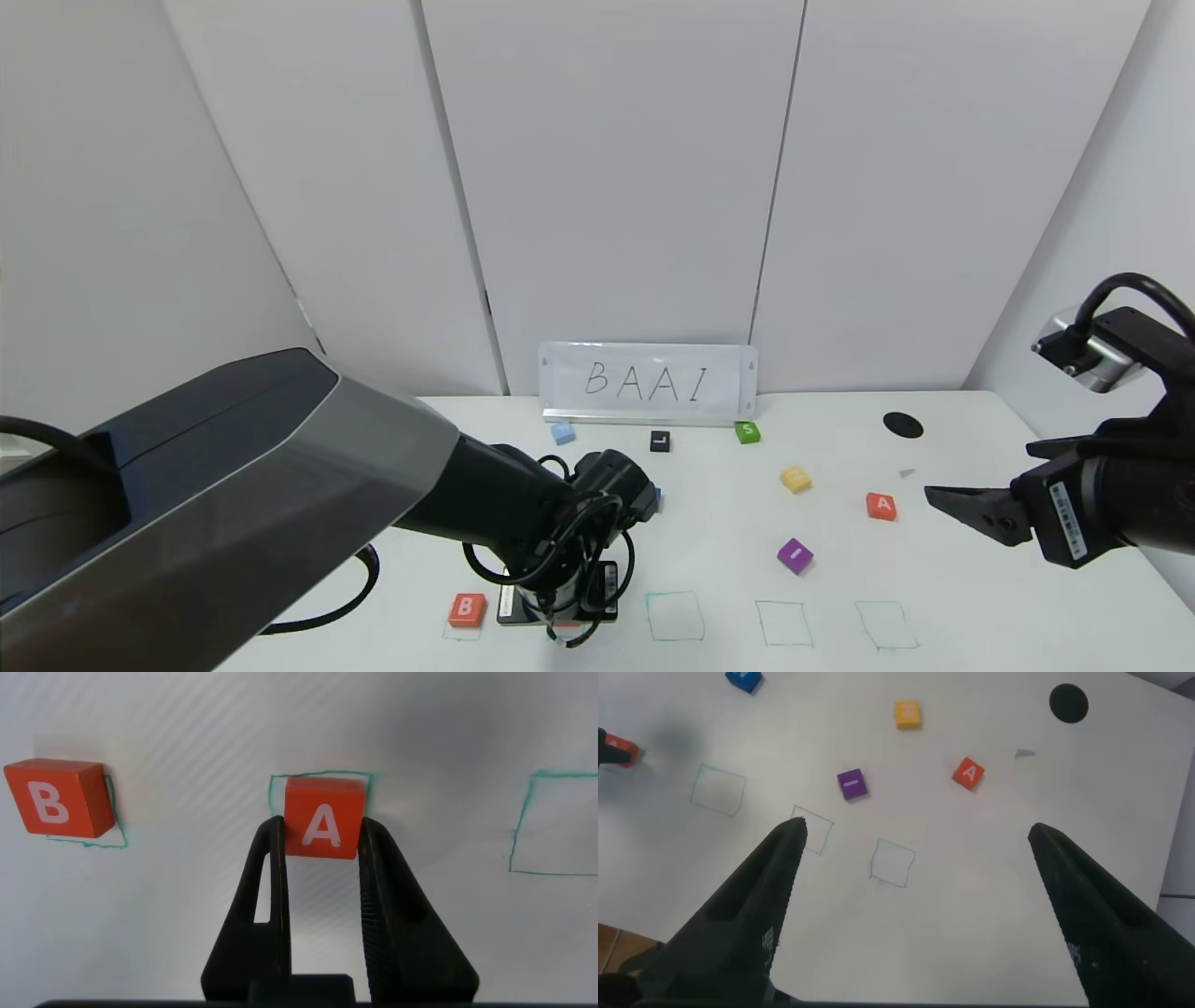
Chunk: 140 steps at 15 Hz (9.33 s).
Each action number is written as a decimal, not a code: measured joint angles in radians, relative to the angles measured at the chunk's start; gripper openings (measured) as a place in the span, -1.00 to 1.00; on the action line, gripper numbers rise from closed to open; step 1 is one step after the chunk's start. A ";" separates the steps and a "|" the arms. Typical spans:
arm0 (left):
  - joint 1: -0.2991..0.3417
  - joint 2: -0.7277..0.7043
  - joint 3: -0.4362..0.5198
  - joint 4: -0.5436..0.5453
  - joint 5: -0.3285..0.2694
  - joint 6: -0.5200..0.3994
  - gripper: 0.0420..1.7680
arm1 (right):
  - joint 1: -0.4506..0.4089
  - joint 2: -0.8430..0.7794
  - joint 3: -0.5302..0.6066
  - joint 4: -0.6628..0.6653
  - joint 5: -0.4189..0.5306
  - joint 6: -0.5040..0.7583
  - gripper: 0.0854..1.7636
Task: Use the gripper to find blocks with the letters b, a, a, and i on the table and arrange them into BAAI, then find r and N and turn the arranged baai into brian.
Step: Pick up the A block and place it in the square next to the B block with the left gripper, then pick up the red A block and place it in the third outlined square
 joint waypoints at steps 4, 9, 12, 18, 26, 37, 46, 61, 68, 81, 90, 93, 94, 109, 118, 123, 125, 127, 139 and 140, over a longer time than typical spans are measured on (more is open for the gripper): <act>-0.001 0.001 0.001 0.003 0.000 -0.016 -0.49 | 0.001 -0.002 0.001 0.000 0.000 0.000 0.94; -0.006 0.002 0.002 0.003 0.000 -0.021 -0.49 | 0.001 -0.008 0.001 0.000 0.000 0.000 0.94; -0.006 0.003 0.002 -0.001 0.002 -0.020 -0.20 | 0.001 -0.012 0.001 0.000 0.000 0.000 0.94; -0.006 -0.012 0.002 0.001 0.003 -0.020 0.41 | 0.001 -0.013 0.003 0.000 0.000 0.000 0.94; -0.002 -0.236 0.053 0.013 -0.022 0.037 0.75 | -0.007 -0.001 0.000 0.000 0.001 0.006 0.94; 0.246 -0.733 0.234 -0.010 -0.350 0.465 0.89 | -0.176 0.087 -0.007 0.001 0.011 0.062 0.94; 0.419 -0.911 0.250 0.034 -0.428 0.626 0.92 | -0.211 0.353 -0.133 0.008 0.008 0.230 0.94; 0.455 -0.931 0.279 0.023 -0.428 0.700 0.94 | -0.294 0.689 -0.404 0.218 0.076 0.225 0.94; 0.459 -0.924 0.284 0.016 -0.427 0.701 0.94 | -0.294 0.704 -0.408 0.209 0.074 0.223 0.94; 0.453 -0.938 0.290 0.018 -0.428 0.709 0.94 | -0.290 0.772 -0.427 0.130 0.103 0.229 0.94; 0.466 -0.941 0.290 0.016 -0.426 0.710 0.94 | -0.322 0.873 -0.435 0.006 0.107 0.227 0.94; 0.472 -0.938 0.290 0.007 -0.426 0.710 0.94 | -0.322 0.893 -0.431 -0.027 0.109 0.227 0.94; 0.472 -0.937 0.290 0.005 -0.426 0.710 0.94 | -0.322 0.898 -0.430 -0.030 0.109 0.227 0.94; 0.486 -0.936 0.291 0.001 -0.426 0.713 0.94 | -0.321 0.936 -0.407 -0.096 0.107 0.271 0.25; 0.488 -0.933 0.293 0.001 -0.426 0.723 0.94 | -0.322 0.921 -0.402 -0.090 0.100 0.266 -0.47; 0.494 -0.932 0.292 0.000 -0.427 0.724 0.94 | -0.314 0.901 -0.399 -0.077 0.100 0.272 -0.47; 0.498 -0.932 0.291 0.000 -0.427 0.724 0.94 | -0.286 0.872 -0.387 -0.033 0.099 0.283 -0.47; 0.499 -0.932 0.291 0.000 -0.427 0.724 0.94 | -0.234 0.829 -0.383 0.041 0.098 0.334 -0.47; 0.498 -0.924 0.304 0.000 -0.429 0.747 0.94 | 0.162 0.737 -0.461 0.158 0.030 0.551 -0.47; 0.499 -0.924 0.304 0.000 -0.429 0.747 0.94 | 0.184 0.748 -0.479 0.172 0.026 0.560 -0.47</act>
